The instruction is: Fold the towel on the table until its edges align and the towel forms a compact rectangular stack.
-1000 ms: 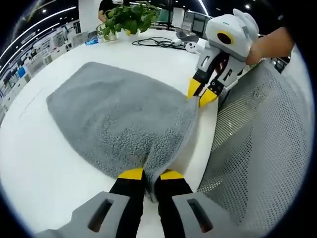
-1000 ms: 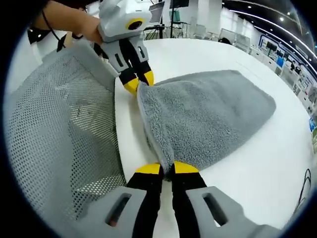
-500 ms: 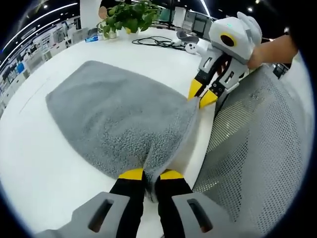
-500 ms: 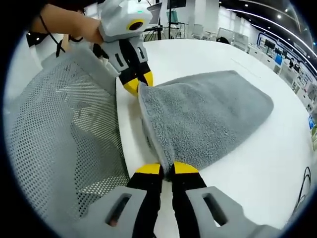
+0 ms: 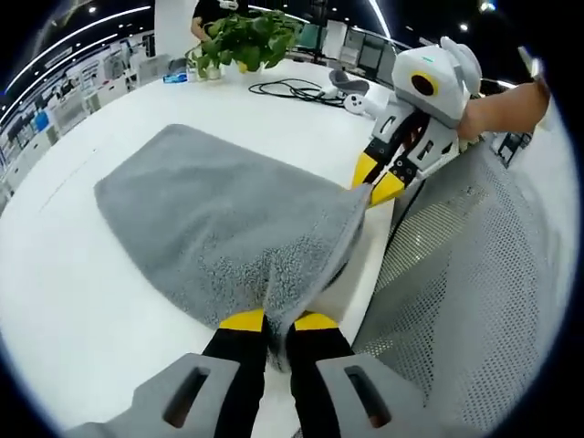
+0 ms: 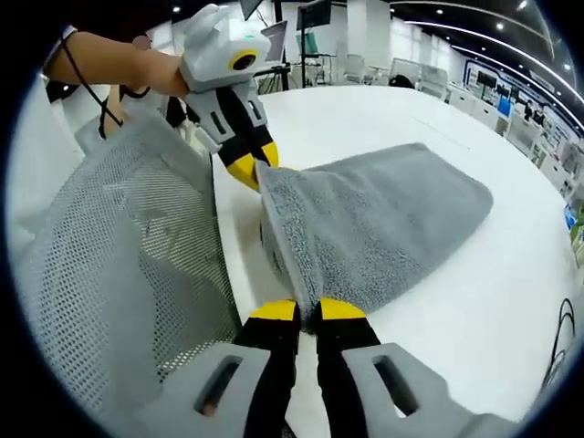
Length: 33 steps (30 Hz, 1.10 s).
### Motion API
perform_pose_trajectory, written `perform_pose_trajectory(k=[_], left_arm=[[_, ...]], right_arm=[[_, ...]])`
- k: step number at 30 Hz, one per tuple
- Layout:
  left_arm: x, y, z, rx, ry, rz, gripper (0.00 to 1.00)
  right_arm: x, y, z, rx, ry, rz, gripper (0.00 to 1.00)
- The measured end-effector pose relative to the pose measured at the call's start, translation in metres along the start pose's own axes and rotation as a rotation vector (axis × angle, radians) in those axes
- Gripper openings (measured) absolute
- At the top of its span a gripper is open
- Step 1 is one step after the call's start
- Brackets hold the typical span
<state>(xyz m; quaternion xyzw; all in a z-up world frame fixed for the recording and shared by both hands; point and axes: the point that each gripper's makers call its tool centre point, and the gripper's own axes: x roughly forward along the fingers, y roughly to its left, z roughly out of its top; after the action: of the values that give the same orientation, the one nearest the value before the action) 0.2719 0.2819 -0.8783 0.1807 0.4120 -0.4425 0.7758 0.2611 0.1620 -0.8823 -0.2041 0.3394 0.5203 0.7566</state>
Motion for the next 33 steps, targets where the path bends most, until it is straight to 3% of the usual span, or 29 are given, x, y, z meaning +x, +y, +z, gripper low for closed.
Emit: perform_pose_trajectory(k=[12,19,22,28,33], left_arm=[[-0.015,0.007,0.012,0.006,-0.035,0.02,0.08],[0.002,-0.004,-0.005,0.058,0.021,0.009,0.08],[0.007,-0.01,-0.008,0.073,0.018,0.007,0.1],[0.015,-0.019,-0.012,0.151,0.034,-0.01,0.19],[0.019,-0.024,-0.005,0.197,0.019,-0.009,0.28]], right_arm=[[-0.013,0.002,0.02,0.043,-0.05,-0.007,0.04],[-0.009,0.001,0.013,0.049,-0.033,-0.007,0.04],[-0.01,0.0,0.009,0.054,-0.025,-0.01,0.04],[-0.011,-0.001,0.007,0.07,-0.025,-0.012,0.04],[-0.009,-0.001,0.008,0.069,-0.022,-0.011,0.04]])
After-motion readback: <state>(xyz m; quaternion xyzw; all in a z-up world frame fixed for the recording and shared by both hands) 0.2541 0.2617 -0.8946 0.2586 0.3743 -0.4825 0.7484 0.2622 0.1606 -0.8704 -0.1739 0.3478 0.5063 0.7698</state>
